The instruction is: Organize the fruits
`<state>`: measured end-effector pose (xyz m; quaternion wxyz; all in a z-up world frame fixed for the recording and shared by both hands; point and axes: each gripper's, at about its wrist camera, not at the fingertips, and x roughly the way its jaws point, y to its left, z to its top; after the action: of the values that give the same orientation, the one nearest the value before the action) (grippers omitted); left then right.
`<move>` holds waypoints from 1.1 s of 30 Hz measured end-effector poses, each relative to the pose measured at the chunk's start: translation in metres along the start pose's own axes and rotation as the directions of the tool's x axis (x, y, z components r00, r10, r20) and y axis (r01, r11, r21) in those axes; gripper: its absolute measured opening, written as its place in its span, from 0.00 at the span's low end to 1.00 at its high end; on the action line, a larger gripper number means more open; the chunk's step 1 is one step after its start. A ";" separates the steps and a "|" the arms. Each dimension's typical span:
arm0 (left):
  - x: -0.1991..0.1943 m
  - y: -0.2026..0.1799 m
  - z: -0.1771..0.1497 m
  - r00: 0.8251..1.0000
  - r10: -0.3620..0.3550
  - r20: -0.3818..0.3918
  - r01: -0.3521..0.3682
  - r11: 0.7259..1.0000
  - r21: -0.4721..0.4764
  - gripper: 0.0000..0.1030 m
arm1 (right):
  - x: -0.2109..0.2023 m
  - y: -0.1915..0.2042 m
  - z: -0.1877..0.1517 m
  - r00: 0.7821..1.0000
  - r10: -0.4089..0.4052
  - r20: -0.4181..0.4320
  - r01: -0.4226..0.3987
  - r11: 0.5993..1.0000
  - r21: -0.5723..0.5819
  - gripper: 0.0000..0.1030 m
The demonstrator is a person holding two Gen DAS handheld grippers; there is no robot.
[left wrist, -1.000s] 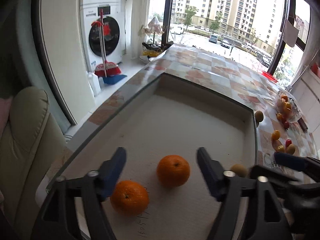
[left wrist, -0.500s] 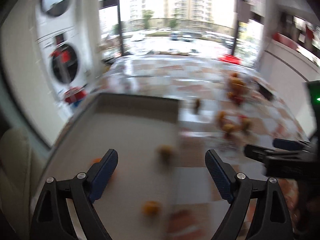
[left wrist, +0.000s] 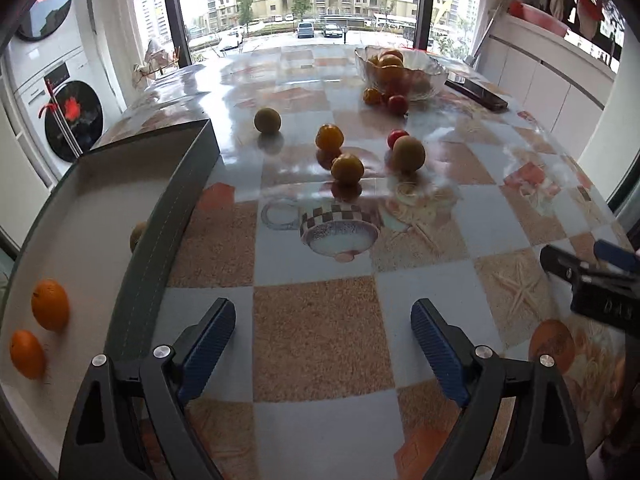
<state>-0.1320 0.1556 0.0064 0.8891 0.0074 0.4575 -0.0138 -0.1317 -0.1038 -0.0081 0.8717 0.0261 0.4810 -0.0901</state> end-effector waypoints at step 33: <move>0.007 0.003 -0.006 1.000 0.007 0.020 -0.006 0.999 -0.037 1.00 | -0.001 0.001 -0.002 1.000 0.001 0.014 -0.001 1.000 0.000 1.00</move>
<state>-0.1329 0.1589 -0.0026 0.8937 -0.0077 0.4486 -0.0026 -0.1338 -0.1024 -0.0080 0.8752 0.0256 0.4748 -0.0896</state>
